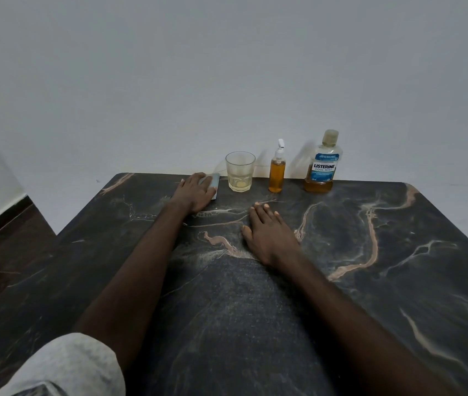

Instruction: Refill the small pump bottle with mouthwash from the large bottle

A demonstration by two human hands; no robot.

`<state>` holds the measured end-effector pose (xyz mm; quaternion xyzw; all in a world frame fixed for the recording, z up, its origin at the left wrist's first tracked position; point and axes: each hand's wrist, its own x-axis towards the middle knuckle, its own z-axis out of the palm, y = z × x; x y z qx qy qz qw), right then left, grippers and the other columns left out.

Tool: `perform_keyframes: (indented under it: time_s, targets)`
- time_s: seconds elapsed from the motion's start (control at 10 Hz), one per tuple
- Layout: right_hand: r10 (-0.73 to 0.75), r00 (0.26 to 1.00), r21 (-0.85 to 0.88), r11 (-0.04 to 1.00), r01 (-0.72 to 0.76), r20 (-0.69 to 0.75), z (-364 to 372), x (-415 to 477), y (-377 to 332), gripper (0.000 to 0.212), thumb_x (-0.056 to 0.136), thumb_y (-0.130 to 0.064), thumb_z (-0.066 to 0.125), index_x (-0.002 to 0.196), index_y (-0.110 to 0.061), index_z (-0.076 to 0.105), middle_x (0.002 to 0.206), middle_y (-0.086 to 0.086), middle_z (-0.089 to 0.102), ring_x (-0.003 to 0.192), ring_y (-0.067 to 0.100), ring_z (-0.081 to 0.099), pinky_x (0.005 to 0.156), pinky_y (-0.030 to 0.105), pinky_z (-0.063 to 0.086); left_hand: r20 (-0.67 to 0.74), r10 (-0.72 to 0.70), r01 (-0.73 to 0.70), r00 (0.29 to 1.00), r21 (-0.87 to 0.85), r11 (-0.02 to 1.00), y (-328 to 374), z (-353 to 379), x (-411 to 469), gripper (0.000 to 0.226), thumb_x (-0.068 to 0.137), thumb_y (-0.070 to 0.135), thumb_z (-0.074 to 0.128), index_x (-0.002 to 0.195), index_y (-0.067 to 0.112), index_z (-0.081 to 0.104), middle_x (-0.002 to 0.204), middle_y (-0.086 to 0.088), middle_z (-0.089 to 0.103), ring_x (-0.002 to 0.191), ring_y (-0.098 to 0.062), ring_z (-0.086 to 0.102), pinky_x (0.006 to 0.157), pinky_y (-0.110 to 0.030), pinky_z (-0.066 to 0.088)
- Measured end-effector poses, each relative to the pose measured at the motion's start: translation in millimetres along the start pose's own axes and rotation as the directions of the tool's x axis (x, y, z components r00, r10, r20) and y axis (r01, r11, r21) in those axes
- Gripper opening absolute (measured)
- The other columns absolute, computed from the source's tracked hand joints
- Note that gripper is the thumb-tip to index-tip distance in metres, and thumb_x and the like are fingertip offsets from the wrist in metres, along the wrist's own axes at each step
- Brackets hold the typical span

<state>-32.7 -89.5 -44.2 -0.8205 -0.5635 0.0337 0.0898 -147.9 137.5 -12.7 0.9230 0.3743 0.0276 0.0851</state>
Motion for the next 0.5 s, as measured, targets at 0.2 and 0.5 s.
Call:
perform_keyframes:
  time_s: [0.2, 0.5]
  targets:
    - [0.000, 1.000, 0.006, 1.000, 0.000, 0.004, -1.0, -1.2, -0.8, 0.072, 0.107, -0.056, 0.017, 0.165, -0.015, 0.008, 0.173, 0.006, 0.004, 0.160, 0.020, 0.001, 0.130, 0.042, 0.004, -0.007, 0.005, -0.005, 1.000, -0.010, 1.000, 1.1, 0.8, -2.5, 0.060, 0.113, 0.043, 0.026, 0.166, 0.016, 0.022, 0.172, -0.010, 0.016, 0.160, -0.027, 0.015, 0.132, -0.050, 0.007]
    - [0.003, 1.000, 0.042, 0.999, -0.003, -0.004, -4.4, -3.1, -1.7, 0.073, 0.106, -0.056, 0.019, 0.165, -0.014, 0.010, 0.173, 0.007, 0.006, 0.160, 0.021, 0.004, 0.129, 0.041, 0.004, -0.165, 0.024, -0.019, 0.986, 0.029, 0.999, 14.4, -10.8, -21.5, 0.059, 0.114, 0.037, 0.025, 0.166, 0.011, 0.019, 0.172, -0.012, 0.021, 0.162, -0.027, 0.012, 0.132, -0.046, 0.009]
